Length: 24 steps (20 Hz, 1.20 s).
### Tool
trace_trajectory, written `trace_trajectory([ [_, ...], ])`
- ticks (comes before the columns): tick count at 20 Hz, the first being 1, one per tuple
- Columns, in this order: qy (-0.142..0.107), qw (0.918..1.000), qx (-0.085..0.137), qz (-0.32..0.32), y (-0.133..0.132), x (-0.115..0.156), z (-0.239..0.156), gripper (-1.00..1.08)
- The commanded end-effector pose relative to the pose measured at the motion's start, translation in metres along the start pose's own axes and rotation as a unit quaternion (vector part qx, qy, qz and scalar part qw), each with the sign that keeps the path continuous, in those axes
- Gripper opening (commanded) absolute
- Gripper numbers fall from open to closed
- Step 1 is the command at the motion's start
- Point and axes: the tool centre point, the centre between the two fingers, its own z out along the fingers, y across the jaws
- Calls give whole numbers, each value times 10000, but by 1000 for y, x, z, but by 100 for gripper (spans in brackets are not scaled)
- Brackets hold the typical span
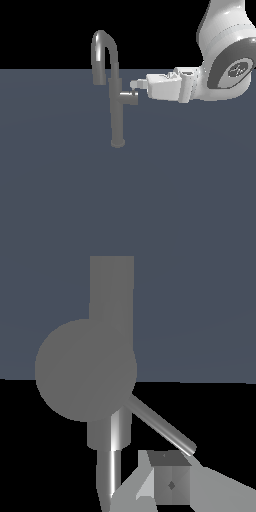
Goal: Turn on the faucet by rotating a designated handle.
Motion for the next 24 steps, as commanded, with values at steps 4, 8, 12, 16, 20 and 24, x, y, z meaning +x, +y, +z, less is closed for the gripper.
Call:
trace_trajectory([
  [4,-11,9999,-21,130,23,32,0,-100],
  [8,-9,10000,-14,5,15,28,0,-100],
  [12,-11,10000,-20,96,22,55,0,-100],
  [16,-32,10000,-33,-86,15,42,0,-100],
  [20,-24,10000,-29,3,13,63,0,-100],
  [24,-16,10000,-25,90,11,84,0,-100],
])
